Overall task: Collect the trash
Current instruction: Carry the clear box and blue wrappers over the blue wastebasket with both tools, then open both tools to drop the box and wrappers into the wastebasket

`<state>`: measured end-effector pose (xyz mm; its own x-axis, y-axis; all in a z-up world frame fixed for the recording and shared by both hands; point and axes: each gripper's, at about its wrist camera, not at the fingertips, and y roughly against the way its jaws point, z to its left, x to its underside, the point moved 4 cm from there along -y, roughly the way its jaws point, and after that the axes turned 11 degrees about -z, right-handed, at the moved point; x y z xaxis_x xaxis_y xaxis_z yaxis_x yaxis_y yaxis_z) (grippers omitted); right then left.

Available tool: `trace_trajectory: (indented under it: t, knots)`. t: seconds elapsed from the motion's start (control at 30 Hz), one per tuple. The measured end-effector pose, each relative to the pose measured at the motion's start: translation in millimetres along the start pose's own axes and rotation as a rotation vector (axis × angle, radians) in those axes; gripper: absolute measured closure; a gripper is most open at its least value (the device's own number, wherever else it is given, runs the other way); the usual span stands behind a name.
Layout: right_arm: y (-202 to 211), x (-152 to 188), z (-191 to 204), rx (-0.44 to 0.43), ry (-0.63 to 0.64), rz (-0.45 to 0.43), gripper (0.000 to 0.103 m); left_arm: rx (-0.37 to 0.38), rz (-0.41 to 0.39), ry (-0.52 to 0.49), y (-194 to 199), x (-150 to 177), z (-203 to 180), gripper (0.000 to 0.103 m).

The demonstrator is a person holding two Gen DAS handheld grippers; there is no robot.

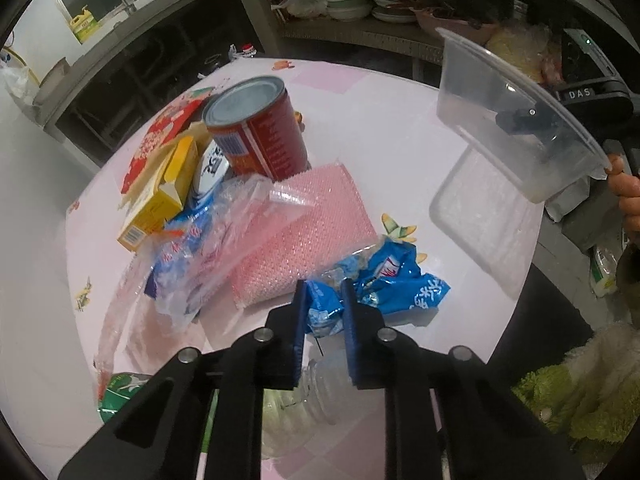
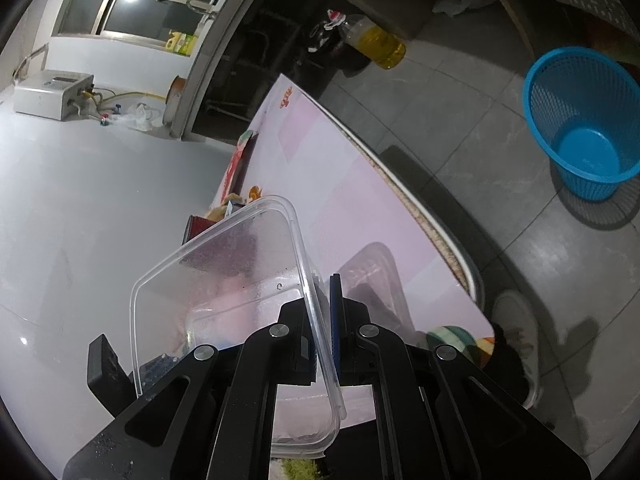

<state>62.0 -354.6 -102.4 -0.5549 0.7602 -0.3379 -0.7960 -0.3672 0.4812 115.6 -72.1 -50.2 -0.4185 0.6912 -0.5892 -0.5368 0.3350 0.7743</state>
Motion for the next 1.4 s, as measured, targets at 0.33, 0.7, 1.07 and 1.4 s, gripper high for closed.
trace_trajectory:
  t: [0.33,0.7,1.07,1.4]
  knots:
    - [43.4,-15.2,-24.8,-0.027,-0.047,-0.102,0.099,0.08,-0.099,0.027,30.7,-49.5,-18.4,0.09]
    - [123.5,-58.0,-116.3,0.34,-0.126,-0.429,0.099,0.286,-0.191,0.019,-38.7,-197.4,-101.6,0.09]
    - [77.0,-92.0,-227.7,0.696,-0.204,-0.426,0.099,0.361,0.101,-0.075,-219.2,-272.9,-230.2,0.09]
    - [26.5,-136.2,-267.8,0.822,-0.196,-0.374,0.042,0.328,0.118,0.044,-303.2,-310.5,-254.8,0.058]
